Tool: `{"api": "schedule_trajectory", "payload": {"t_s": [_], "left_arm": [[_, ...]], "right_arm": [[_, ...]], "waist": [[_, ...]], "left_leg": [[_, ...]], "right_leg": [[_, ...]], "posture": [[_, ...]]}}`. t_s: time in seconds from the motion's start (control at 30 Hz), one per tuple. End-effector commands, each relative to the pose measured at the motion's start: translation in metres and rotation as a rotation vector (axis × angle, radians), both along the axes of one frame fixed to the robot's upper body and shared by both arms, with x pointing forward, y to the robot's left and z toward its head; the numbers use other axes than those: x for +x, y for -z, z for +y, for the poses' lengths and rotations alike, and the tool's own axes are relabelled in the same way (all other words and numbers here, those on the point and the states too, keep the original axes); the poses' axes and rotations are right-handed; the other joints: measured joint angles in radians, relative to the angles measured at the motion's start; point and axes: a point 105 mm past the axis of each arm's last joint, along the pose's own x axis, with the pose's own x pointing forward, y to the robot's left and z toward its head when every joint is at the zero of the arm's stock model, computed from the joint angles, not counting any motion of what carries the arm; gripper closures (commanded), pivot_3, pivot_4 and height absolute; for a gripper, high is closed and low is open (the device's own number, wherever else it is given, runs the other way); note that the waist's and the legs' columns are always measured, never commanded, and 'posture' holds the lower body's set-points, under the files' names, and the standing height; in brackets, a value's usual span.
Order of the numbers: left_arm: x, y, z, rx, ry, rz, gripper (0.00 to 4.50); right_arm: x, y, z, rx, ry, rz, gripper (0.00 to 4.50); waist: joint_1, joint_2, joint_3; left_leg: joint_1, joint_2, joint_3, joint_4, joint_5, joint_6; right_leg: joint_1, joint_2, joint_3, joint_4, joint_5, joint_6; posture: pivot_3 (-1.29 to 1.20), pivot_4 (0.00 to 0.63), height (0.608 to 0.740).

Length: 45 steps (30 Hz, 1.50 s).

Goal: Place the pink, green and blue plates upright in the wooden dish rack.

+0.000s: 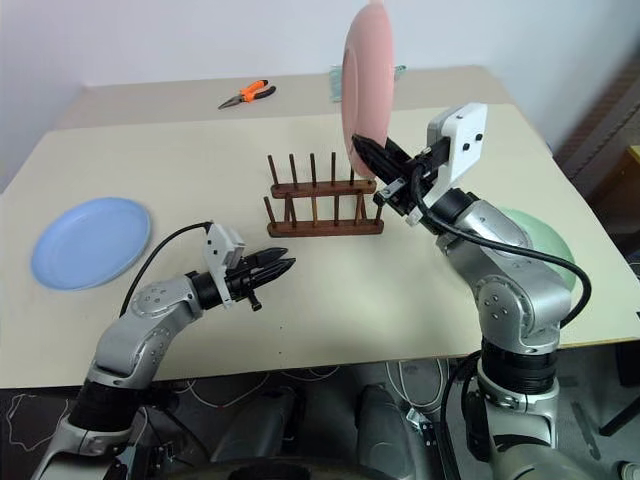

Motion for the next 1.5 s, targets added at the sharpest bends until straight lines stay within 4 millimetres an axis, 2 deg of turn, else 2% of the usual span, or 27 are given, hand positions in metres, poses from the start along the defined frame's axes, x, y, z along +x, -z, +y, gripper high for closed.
{"api": "schedule_trajectory", "payload": {"t_s": [0.03,0.27,0.4,0.43,0.47,0.63,0.73,0.87,0.9,1.0,1.1,1.2,1.3,1.37,1.47,1.5], "left_arm": [[-0.003,-0.011,0.0,-0.014,0.008,-0.052,3.33],[-0.005,-0.012,0.001,-0.017,0.004,-0.052,3.33],[-0.005,-0.012,0.001,-0.016,0.005,-0.051,3.33],[-0.005,-0.012,0.0,-0.014,0.006,-0.052,3.33],[-0.005,-0.012,0.0,-0.014,0.007,-0.052,3.33],[-0.005,-0.011,-0.002,-0.015,0.01,-0.051,3.33],[-0.006,-0.01,-0.003,-0.016,0.017,-0.046,3.33],[-0.007,-0.008,-0.004,-0.014,0.028,-0.038,3.33],[-0.007,-0.007,-0.005,-0.012,0.033,-0.035,3.33],[-0.007,-0.005,-0.007,-0.005,0.057,-0.03,3.33],[-0.006,-0.004,-0.01,0.002,0.072,-0.027,3.33],[-0.005,-0.003,-0.015,0.001,0.092,-0.024,3.33],[-0.006,-0.003,-0.017,0.006,0.11,-0.026,3.33],[-0.006,-0.003,-0.017,0.008,0.113,-0.025,3.33],[-0.006,-0.002,-0.017,0.01,0.114,-0.024,3.33],[-0.006,-0.002,-0.016,0.011,0.109,-0.026,3.33]], "right_arm": [[-0.006,-0.005,-0.002,0.019,0.002,-0.002,4.47],[0.004,0.014,-0.005,-0.024,0.046,0.063,4.47],[0.014,0.032,-0.007,-0.06,0.048,0.143,4.47],[0.017,0.035,-0.009,-0.071,0.057,0.151,3.69],[0.019,0.036,-0.01,-0.081,0.068,0.149,3.39],[0.022,0.024,-0.02,-0.163,0.149,0.035,0.88],[0.012,0.02,-0.034,-0.251,0.145,-0.019,0.88],[-0.004,0.033,-0.073,-0.412,0.185,0.015,0.88],[-0.007,0.04,-0.083,-0.452,0.203,0.049,0.88],[-0.015,0.081,-0.118,-0.651,0.305,0.204,0.88],[-0.02,0.108,-0.131,-0.721,0.354,0.305,0.88],[-0.022,0.148,-0.148,-0.769,0.48,0.467,0.88],[-0.02,0.16,-0.151,-0.775,0.537,0.501,1.78],[-0.019,0.159,-0.152,-0.757,0.559,0.509,2.76],[-0.016,0.153,-0.153,-0.768,0.581,0.486,4.37],[-0.012,0.14,-0.152,-0.766,0.594,0.424,4.45]], "waist": [[-0.001,0.0,0.0],[-0.006,0.0,0.0],[-0.006,0.0,0.0],[-0.006,0.0,0.0],[-0.006,0.0,0.0],[-0.005,0.001,0.0],[-0.002,0.0,0.0],[0.003,0.0,0.0],[0.002,0.0,0.0],[-0.001,0.0,0.0],[-0.006,0.0,0.0],[-0.007,0.0,0.001],[-0.002,0.0,0.0],[-0.001,0.0,0.001],[0.0,-0.001,0.001],[-0.001,-0.001,0.001]], "left_leg": [[0.0,0.0,0.0,0.0,0.0,0.0],[0.0,0.001,0.001,-0.002,0.0,0.0],[0.0,0.001,0.001,-0.001,0.0,0.0],[0.0,0.001,0.001,-0.001,0.0,0.0],[0.0,0.001,0.001,-0.001,0.0,0.0],[0.0,0.001,0.001,-0.001,0.0,0.0],[0.0,0.001,0.002,-0.001,0.0,0.0],[-0.001,0.0,0.001,-0.001,-0.001,0.001],[-0.001,0.0,0.001,-0.001,-0.001,0.001],[-0.001,0.0,0.003,0.0,-0.001,0.002],[0.0,0.001,0.004,0.0,-0.001,0.002],[0.0,0.001,0.005,0.0,-0.001,0.002],[0.0,0.001,0.005,0.0,-0.001,0.002],[0.0,0.0,0.005,0.001,-0.001,0.002],[-0.001,0.0,0.005,0.002,-0.002,0.003],[-0.001,0.0,0.005,0.002,-0.002,0.003]], "right_leg": [[0.0,0.0,0.0,0.0,0.0,0.0],[-0.002,0.001,0.0,0.001,0.0,0.0],[-0.001,0.001,0.0,0.001,0.0,0.0],[-0.001,0.001,0.0,0.001,0.0,0.0],[-0.001,0.001,0.0,0.001,0.0,0.0],[-0.001,0.001,0.0,0.001,0.0,0.0],[-0.001,0.0,0.0,0.0,0.0,0.001],[0.0,-0.001,-0.001,0.0,-0.001,0.002],[0.0,-0.001,-0.001,0.0,-0.001,0.002],[-0.001,-0.002,-0.001,0.0,-0.002,0.003],[-0.001,-0.002,0.0,0.0,-0.004,0.005],[-0.001,-0.003,0.0,0.0,-0.003,0.005],[-0.001,-0.003,0.0,0.0,-0.003,0.005],[-0.001,-0.003,0.0,0.0,-0.003,0.005],[0.0,-0.003,0.0,0.0,-0.003,0.005],[0.0,-0.003,0.0,0.0,-0.003,0.005]], "posture": [[0.0,0.15,0.739],[0.0,0.15,0.739],[0.0,0.15,0.739],[0.0,0.15,0.739],[0.0,0.15,0.739],[0.0,0.15,0.739],[0.0,0.15,0.739],[0.0,0.15,0.739],[0.0,0.15,0.739],[0.0,0.15,0.739],[0.0,0.15,0.739],[0.0,0.15,0.739],[0.0,0.15,0.739],[0.0,0.15,0.739],[0.0,0.15,0.739],[0.0,0.15,0.739]]}}
